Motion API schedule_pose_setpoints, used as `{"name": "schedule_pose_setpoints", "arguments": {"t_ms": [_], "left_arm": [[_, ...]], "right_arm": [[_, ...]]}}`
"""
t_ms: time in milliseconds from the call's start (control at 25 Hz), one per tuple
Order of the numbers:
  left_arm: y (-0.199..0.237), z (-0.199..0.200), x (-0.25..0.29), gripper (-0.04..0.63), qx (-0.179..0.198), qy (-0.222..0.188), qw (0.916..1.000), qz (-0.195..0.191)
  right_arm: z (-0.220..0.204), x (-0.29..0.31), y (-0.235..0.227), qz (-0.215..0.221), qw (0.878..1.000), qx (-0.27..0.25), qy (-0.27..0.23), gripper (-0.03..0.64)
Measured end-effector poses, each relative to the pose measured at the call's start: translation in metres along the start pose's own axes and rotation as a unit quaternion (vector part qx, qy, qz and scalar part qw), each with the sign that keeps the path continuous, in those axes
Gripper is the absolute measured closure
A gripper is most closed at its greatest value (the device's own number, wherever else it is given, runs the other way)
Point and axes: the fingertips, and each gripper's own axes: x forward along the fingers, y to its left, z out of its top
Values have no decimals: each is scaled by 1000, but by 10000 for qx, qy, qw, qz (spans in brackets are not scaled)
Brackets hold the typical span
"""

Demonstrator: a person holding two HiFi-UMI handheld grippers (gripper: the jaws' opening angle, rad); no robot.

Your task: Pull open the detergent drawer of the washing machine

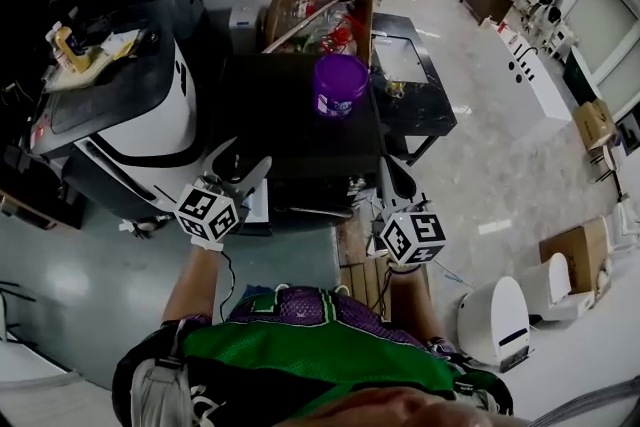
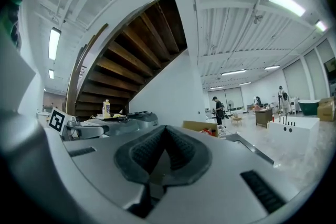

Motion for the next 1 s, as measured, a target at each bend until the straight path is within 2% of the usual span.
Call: {"name": "schedule_pose_setpoints", "arguments": {"t_ms": [200, 400, 520, 800, 1000], "left_arm": [[-30, 19, 9, 354, 159, -137, 9995, 237], [-54, 29, 18, 357, 238, -122, 9975, 649], [-64, 33, 19, 409, 388, -85, 9953, 882], [-73, 43, 11, 496, 474, -169, 9911, 1229], [-67, 50, -7, 541, 455, -240, 9872, 1512]], "right_arm": [[14, -6, -18, 268, 9996, -40, -105, 615], [26, -12, -38, 457, 9987, -46, -214, 615], [32, -13, -45, 546, 9982, -30, -264, 615], [39, -11, -47, 805, 9962, -25, -344, 615], [45, 0, -31, 1114, 9930, -56, -393, 615]]}}
